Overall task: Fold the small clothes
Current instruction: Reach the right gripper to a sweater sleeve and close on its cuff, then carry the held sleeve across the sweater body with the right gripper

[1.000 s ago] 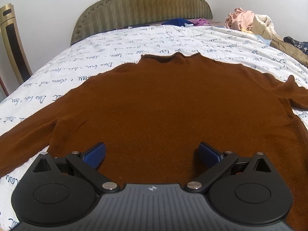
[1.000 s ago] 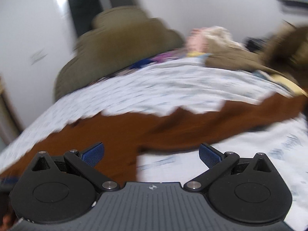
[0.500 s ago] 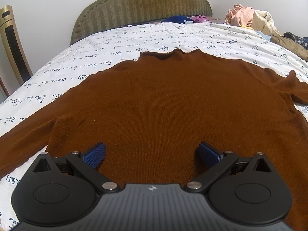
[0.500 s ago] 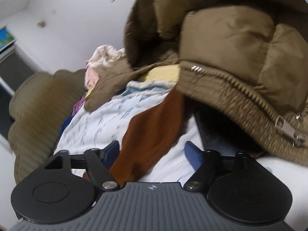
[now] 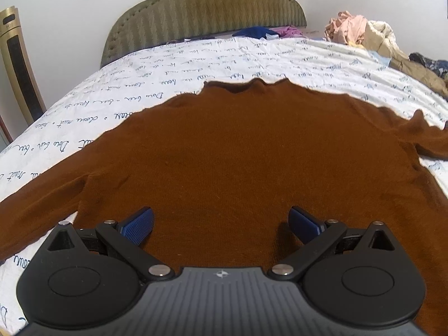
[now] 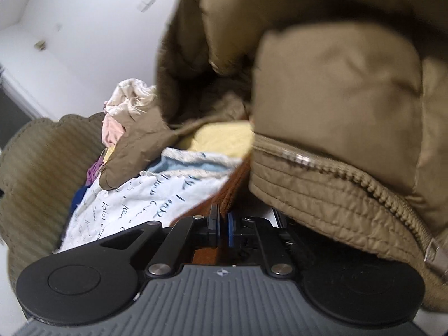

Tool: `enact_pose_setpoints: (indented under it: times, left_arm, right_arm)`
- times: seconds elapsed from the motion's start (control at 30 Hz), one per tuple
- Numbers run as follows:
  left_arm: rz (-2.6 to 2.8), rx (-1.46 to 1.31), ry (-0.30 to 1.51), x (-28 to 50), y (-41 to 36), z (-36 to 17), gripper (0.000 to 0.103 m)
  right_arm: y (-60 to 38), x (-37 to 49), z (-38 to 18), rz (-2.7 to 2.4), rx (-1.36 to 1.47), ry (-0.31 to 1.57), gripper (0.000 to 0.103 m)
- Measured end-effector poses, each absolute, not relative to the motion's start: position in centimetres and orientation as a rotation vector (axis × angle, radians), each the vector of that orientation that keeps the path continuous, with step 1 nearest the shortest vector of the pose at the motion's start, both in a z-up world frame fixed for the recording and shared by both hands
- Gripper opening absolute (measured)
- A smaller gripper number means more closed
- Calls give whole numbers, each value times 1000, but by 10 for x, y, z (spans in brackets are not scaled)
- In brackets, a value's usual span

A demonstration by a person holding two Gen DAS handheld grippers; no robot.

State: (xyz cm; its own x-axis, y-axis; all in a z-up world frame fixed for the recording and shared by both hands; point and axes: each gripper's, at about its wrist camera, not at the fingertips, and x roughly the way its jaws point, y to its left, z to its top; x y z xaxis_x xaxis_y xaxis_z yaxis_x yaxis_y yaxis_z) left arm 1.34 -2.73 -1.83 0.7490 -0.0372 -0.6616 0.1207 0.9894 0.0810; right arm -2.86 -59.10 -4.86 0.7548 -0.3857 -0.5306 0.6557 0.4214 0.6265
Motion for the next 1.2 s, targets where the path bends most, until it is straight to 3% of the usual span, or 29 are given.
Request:
enact_pose_setpoints:
  times: [0.23,0.43,1.07,1.2]
  left_arm:
    - [-66,97,688,11,-11,-6,103]
    - [-49,81,702,12,-3,-8,103]
    - [-2,21,736,18,22,-20,103]
    - [2,11,737,18,26,-20,103]
  right_arm:
    - [-555,-32,8,-781,606,226,10]
    - [-455,20,36,-568,268,246,10]
    - [-208,63,3,121,-183,551,11]
    - [-196,65,-8,142,-204,606,24]
